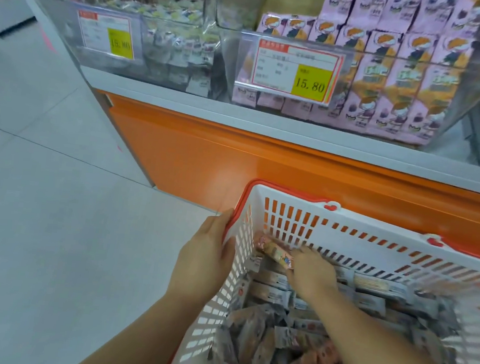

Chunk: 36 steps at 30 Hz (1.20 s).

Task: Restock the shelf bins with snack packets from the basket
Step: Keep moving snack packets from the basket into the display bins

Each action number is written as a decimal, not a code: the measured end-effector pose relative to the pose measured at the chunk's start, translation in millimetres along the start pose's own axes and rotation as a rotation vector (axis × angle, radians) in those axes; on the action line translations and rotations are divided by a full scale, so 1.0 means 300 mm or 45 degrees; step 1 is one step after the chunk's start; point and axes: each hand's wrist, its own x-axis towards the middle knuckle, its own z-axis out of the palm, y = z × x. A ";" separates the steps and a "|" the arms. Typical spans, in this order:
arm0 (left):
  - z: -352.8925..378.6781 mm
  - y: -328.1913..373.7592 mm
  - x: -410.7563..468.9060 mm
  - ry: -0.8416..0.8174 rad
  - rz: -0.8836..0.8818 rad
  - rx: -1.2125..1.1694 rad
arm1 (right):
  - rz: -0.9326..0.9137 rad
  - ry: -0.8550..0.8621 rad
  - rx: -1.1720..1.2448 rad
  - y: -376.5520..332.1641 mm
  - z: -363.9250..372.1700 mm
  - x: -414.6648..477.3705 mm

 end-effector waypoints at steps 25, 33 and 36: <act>-0.391 0.670 -0.156 -0.156 0.297 -0.705 | -0.465 0.523 0.041 0.159 -0.987 -0.736; -0.410 0.953 -0.156 -0.205 0.361 -0.567 | -0.424 0.962 0.359 0.300 -1.024 -0.788; -0.391 1.027 -0.112 -0.258 0.330 -0.555 | -0.327 1.090 0.605 0.356 -1.022 -0.774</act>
